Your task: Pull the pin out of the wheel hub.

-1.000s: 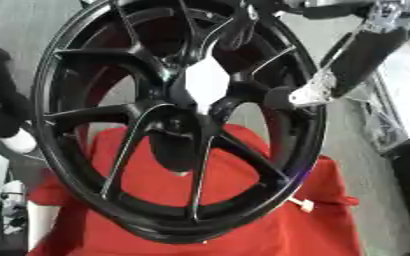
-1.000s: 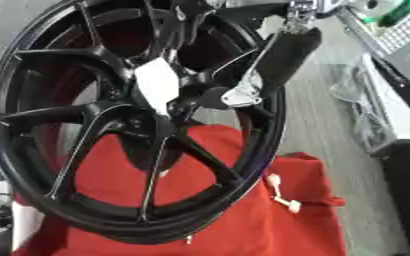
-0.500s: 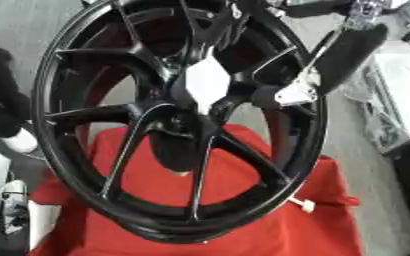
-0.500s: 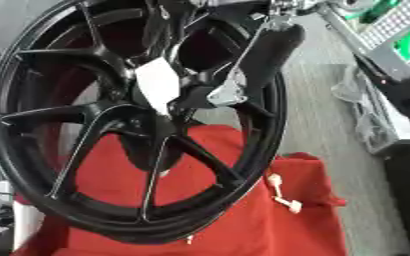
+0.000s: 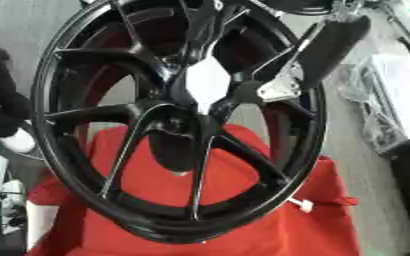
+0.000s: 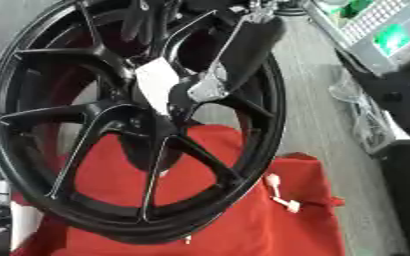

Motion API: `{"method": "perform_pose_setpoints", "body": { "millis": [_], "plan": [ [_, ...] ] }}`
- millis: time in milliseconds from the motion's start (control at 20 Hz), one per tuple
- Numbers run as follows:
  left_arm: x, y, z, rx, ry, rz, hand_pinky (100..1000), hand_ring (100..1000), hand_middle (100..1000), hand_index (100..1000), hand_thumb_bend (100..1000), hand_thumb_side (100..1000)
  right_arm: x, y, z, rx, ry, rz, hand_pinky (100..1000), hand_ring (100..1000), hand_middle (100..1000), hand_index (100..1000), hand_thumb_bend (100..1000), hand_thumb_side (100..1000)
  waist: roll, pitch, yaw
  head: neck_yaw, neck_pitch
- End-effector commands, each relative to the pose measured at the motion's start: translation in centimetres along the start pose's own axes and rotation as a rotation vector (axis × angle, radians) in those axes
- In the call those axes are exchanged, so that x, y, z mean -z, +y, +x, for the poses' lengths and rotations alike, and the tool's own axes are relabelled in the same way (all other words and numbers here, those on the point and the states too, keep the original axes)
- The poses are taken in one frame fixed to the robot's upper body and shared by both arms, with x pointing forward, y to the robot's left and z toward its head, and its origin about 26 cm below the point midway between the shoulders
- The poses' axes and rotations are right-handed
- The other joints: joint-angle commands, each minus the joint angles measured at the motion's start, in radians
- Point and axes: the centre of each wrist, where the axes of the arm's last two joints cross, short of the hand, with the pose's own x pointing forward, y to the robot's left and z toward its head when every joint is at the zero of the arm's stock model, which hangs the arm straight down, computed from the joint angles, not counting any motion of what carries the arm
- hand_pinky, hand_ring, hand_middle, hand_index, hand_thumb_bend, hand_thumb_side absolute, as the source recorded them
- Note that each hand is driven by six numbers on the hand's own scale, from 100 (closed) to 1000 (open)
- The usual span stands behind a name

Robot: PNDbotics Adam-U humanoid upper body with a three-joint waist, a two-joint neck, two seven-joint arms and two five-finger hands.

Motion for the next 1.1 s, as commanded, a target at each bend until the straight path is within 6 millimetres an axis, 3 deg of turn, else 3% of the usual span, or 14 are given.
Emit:
{"method": "perform_pose_setpoints", "body": {
  "millis": [50, 150, 200, 1100],
  "plan": [
    [0.3, 0.8, 1.0, 0.044, -0.022, 0.002, 882, 841, 846, 825, 100, 724, 0.0, -0.4, -0.4, -0.01, 0.026, -0.002, 813, 743, 710, 843, 356, 268, 0.004, -0.019, 0.005, -0.01, 0.006],
    [0.4, 0.8, 1.0, 0.044, -0.023, 0.002, 882, 841, 847, 825, 100, 740, 0.2, -0.2, -0.6, -0.007, 0.032, 0.003, 812, 742, 709, 842, 311, 257, 0.002, -0.017, 0.009, -0.013, 0.006],
    [0.4, 0.8, 1.0, 0.045, -0.022, 0.003, 882, 841, 847, 825, 100, 726, 0.3, -0.2, -0.8, -0.005, 0.035, 0.006, 812, 742, 709, 842, 355, 265, 0.001, -0.016, 0.012, -0.015, 0.006],
    [0.2, 0.8, 0.6, 0.061, -0.006, -0.002, 882, 842, 848, 825, 100, 741, 0.9, 0.9, -2.5, 0.028, 0.082, 0.046, 806, 734, 696, 835, 356, 267, -0.011, -0.001, 0.032, -0.031, 0.006]
  ]
}}
